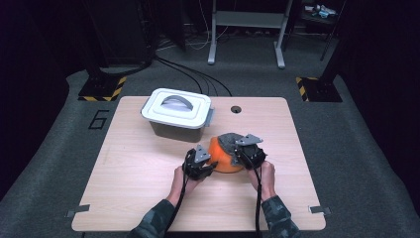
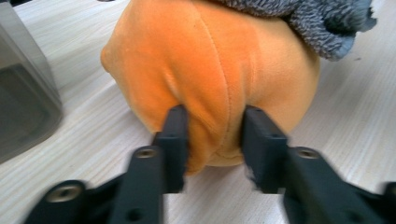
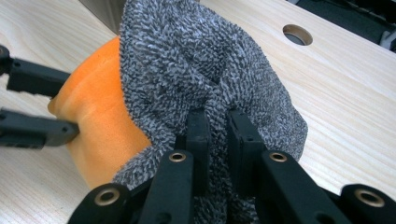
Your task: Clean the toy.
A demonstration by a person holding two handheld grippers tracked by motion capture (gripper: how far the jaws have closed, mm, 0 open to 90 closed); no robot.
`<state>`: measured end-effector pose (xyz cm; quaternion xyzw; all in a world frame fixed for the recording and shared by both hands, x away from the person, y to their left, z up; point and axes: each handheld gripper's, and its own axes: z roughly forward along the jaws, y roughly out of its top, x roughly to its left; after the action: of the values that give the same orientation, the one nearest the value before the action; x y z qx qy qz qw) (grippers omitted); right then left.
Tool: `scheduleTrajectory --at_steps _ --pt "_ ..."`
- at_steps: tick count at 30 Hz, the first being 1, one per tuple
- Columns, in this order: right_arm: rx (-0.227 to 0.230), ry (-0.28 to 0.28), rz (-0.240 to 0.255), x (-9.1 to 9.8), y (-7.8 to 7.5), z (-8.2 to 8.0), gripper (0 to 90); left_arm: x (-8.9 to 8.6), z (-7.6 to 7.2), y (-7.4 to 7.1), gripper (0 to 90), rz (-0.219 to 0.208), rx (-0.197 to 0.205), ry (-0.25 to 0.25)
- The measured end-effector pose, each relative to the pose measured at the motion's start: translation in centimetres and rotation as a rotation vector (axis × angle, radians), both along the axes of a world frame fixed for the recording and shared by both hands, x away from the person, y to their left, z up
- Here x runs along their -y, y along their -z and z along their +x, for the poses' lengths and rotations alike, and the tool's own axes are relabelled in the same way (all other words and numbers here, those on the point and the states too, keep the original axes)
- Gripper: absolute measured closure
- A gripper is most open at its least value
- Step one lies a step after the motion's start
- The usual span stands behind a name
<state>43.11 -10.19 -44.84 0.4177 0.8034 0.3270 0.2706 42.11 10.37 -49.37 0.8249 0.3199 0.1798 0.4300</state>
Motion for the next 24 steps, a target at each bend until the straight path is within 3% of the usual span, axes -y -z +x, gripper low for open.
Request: scheduleTrajectory --at_steps 5,8,11,17,20,24 --pt "0.07 -0.014 -0.021 -0.6 -1.3 -1.2 79.9 0.1 -0.2 0.0 74.4 -0.009 -0.014 -0.012" --pt "0.084 -0.061 -0.03 -1.8 -1.8 -2.2 79.9 0.1 -0.3 0.0 76.2 -0.017 -0.012 -0.017" --pt "0.069 -0.07 -0.092 -2.7 -1.2 -2.3 80.3 0.0 -0.2 0.1 77.0 -0.027 -0.023 -0.024" --pt "0.024 -0.003 -0.059 0.2 0.0 -1.1 80.8 -0.3 -0.1 0.1 78.1 -0.039 -0.029 -0.011" --pt "-0.026 0.062 -0.037 2.2 1.0 -0.7 80.8 -0.3 -0.1 0.1 77.9 -0.048 -0.032 -0.004" --pt "-0.073 0.095 -0.038 3.7 1.6 -0.2 80.6 -0.3 0.0 0.0 77.8 -0.045 -0.025 0.003"
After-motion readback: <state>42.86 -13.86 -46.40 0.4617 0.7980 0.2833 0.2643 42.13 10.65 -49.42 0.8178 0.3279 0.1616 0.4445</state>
